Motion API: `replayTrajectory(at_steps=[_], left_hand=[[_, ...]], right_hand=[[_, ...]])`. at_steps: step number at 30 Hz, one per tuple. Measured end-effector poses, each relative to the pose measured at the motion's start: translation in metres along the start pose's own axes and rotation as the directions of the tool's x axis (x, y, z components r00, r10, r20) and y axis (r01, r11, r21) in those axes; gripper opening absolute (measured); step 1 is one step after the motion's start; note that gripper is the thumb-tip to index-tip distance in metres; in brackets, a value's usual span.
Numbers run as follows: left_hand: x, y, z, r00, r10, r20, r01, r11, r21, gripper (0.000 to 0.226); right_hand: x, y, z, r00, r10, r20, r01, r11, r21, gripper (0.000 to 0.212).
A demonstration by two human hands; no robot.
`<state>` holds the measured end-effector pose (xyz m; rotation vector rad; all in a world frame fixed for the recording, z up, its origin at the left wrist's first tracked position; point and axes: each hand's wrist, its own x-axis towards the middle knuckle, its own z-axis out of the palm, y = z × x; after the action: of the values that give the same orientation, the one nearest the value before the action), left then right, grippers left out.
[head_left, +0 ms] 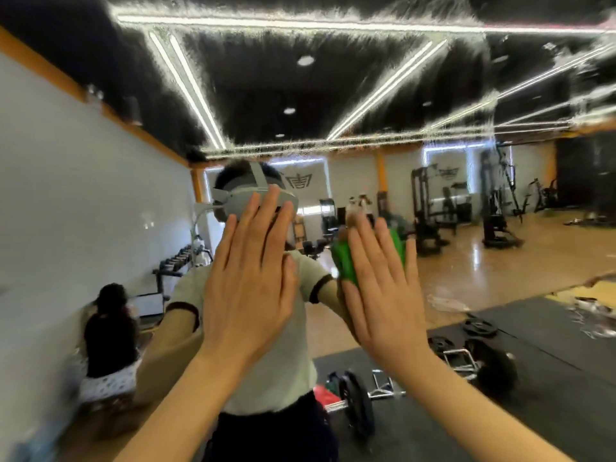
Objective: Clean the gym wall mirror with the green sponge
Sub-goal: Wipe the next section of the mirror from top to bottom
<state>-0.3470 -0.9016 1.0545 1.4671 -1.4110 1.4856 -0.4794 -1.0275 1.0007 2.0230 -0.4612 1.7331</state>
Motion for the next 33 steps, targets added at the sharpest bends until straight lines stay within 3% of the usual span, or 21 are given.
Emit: replayTrajectory(at_steps=[3, 6, 11, 16, 19, 22, 27, 33], left_hand=[[0.000, 0.002, 0.000, 1.000, 0.004, -0.001, -0.004, 1.000, 0.018, 0.057], [0.000, 0.002, 0.000, 1.000, 0.001, 0.001, -0.001, 1.000, 0.025, 0.057], [0.000, 0.003, 0.000, 1.000, 0.005, -0.011, -0.005, 0.999, 0.032, 0.059], [-0.001, 0.001, 0.000, 1.000, 0.003, 0.000, -0.003, 0.999, 0.039, 0.058], [0.000, 0.002, -0.001, 1.000, 0.005, 0.011, -0.005, 0.999, 0.040, 0.058], [0.000, 0.002, -0.001, 1.000, 0.003, 0.019, -0.004, 0.999, 0.044, 0.059], [0.000, 0.002, -0.001, 1.000, 0.006, 0.019, -0.007, 0.998, 0.059, 0.060], [0.000, 0.003, -0.001, 1.000, 0.002, 0.023, -0.003, 0.998, 0.059, 0.059]], right_hand=[[-0.071, 0.003, -0.001, 0.987, -0.129, 0.096, 0.136, 0.988, -0.074, 0.056], [-0.021, 0.016, -0.004, 0.978, -0.193, 0.080, 0.200, 0.977, -0.081, 0.054], [0.088, 0.031, -0.010, 0.993, 0.061, -0.101, -0.057, 0.998, 0.041, 0.055], [-0.039, 0.018, 0.000, 0.997, 0.078, 0.006, -0.078, 0.997, 0.019, 0.054], [-0.083, 0.027, -0.004, 0.997, -0.014, 0.080, 0.017, 0.999, -0.032, 0.054], [-0.025, 0.042, -0.008, 0.997, -0.064, 0.044, 0.066, 0.997, -0.040, 0.053], [0.058, 0.052, -0.011, 0.987, 0.124, -0.101, -0.122, 0.992, 0.031, 0.055], [-0.089, 0.049, -0.009, 0.996, 0.079, 0.049, -0.078, 0.997, -0.018, 0.056]])
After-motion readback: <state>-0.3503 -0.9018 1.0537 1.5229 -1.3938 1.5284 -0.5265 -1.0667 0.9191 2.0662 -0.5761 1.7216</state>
